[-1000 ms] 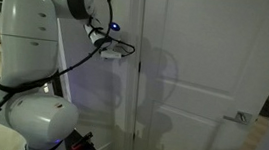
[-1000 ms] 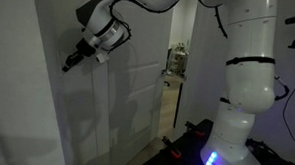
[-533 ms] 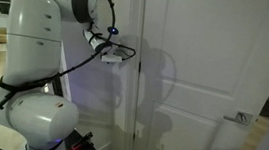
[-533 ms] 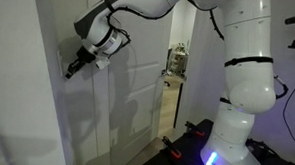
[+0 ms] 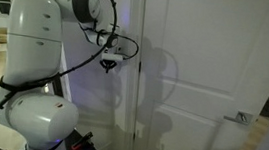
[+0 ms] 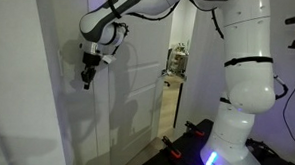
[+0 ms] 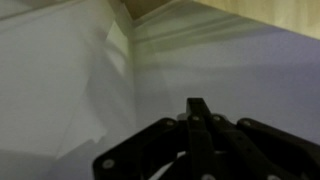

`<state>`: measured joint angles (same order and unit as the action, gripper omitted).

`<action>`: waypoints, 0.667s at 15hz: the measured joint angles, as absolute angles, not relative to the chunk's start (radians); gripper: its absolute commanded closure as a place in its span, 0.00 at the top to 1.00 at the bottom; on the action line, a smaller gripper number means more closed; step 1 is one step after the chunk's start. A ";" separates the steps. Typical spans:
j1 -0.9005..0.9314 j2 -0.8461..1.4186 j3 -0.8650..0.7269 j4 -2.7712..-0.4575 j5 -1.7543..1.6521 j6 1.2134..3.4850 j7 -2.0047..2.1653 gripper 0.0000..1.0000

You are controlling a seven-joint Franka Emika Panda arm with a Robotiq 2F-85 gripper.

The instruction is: Turn the light off.

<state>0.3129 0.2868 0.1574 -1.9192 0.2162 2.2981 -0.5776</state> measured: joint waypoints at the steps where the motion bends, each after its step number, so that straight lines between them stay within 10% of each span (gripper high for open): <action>1: 0.296 0.285 0.170 -1.903 0.201 2.218 -0.562 0.00; 10: 0.166 0.160 0.184 -1.828 0.198 1.641 -0.559 0.00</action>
